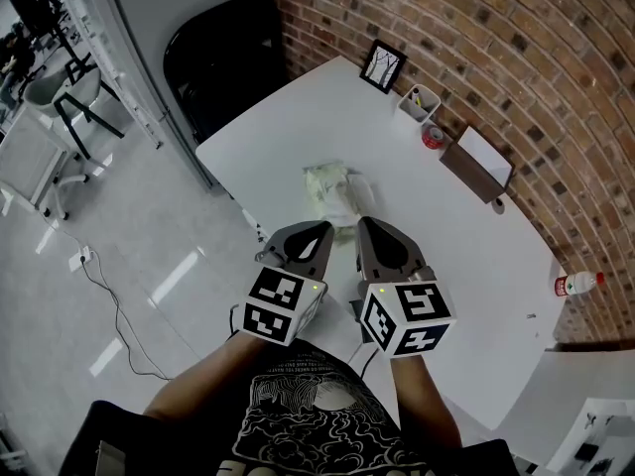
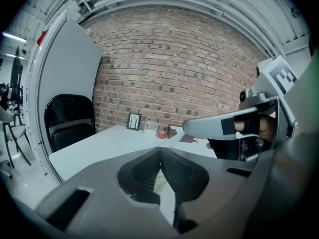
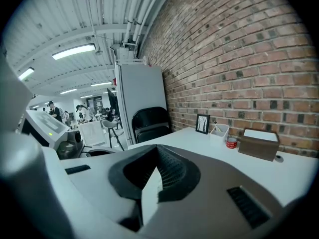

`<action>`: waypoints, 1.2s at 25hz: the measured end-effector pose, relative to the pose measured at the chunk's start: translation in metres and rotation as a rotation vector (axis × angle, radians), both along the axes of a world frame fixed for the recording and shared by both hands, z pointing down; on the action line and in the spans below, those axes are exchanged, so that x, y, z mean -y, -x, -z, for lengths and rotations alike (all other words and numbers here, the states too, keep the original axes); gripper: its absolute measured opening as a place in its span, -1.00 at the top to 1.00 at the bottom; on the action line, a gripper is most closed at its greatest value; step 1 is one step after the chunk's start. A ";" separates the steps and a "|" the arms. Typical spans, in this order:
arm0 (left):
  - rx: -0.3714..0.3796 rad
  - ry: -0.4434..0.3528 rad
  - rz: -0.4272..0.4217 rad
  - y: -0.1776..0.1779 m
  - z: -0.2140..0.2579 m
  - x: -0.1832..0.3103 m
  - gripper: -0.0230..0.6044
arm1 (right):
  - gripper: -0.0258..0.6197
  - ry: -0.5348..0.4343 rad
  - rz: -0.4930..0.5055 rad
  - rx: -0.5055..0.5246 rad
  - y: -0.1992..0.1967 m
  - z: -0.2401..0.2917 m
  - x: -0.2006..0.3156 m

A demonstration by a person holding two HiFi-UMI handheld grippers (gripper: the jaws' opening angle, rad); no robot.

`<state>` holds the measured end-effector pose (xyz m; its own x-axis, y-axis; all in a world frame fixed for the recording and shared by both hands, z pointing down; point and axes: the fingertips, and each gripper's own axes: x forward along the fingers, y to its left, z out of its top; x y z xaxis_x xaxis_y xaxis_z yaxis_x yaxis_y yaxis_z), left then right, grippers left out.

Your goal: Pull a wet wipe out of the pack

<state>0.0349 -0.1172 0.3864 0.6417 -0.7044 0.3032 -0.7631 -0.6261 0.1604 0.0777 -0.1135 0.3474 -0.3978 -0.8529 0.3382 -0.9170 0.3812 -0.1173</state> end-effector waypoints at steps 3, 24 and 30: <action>0.004 0.002 0.010 0.003 0.000 -0.007 0.89 | 0.88 -0.008 0.002 0.004 0.000 0.003 -0.007; 0.005 -0.038 0.018 0.014 0.021 -0.061 0.89 | 0.88 -0.055 0.011 0.032 0.011 0.015 -0.063; 0.000 -0.028 0.016 0.018 0.017 -0.082 0.89 | 0.88 -0.036 0.013 0.036 0.019 0.005 -0.085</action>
<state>0.0173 -0.0348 0.3690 0.6304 -0.7229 0.2829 -0.7729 -0.6182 0.1427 0.0583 -0.0281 0.3422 -0.4199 -0.8591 0.2927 -0.9076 0.3972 -0.1362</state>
